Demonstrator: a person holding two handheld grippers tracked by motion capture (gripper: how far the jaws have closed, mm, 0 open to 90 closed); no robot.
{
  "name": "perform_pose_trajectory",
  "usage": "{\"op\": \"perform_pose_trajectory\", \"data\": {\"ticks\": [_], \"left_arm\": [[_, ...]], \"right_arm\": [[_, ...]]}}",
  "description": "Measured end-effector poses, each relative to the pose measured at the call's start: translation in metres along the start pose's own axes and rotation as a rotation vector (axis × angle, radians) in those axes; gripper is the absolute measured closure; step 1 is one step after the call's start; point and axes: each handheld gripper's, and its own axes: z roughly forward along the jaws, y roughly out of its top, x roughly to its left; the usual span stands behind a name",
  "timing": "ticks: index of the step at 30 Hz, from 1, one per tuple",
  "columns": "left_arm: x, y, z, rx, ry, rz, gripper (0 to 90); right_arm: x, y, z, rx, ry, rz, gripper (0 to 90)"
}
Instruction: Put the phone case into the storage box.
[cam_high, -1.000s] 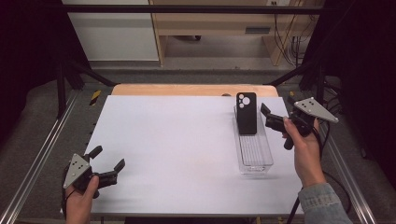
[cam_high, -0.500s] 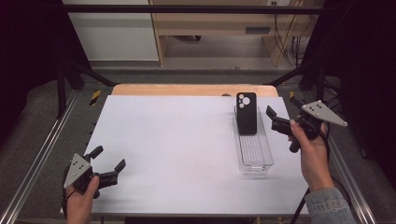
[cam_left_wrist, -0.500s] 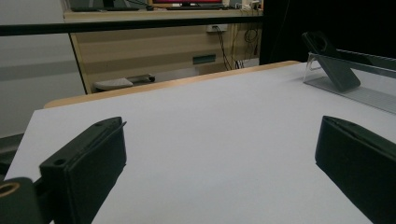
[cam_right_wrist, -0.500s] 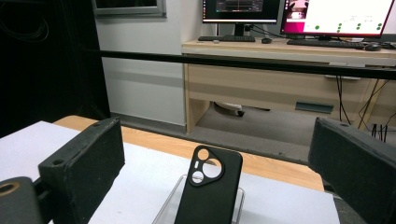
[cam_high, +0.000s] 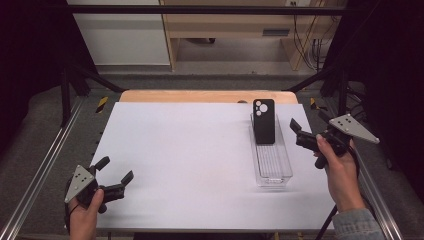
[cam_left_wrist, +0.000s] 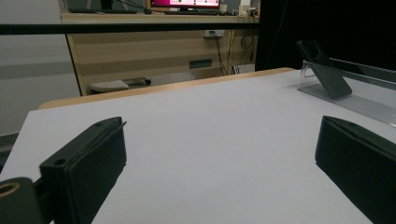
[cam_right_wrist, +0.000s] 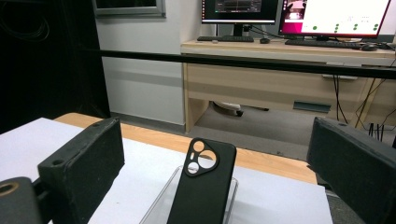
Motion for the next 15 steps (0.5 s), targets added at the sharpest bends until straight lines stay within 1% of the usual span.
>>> {"op": "perform_pose_trajectory", "data": {"ticks": [4,8,15], "left_arm": [[0.001,0.0,-0.002,0.0,0.002,0.001,2.1],[0.002,0.0,-0.005,-0.005,0.005,-0.003,2.0],[0.001,0.0,-0.01,-0.004,-0.006,0.001,2.0]], "right_arm": [[-0.002,-0.004,-0.005,-0.002,0.001,0.009,4.9],[-0.003,-0.007,-0.01,-0.001,0.002,0.002,5.2],[-0.002,-0.01,-0.017,-0.003,0.007,-0.005,5.5]]}}
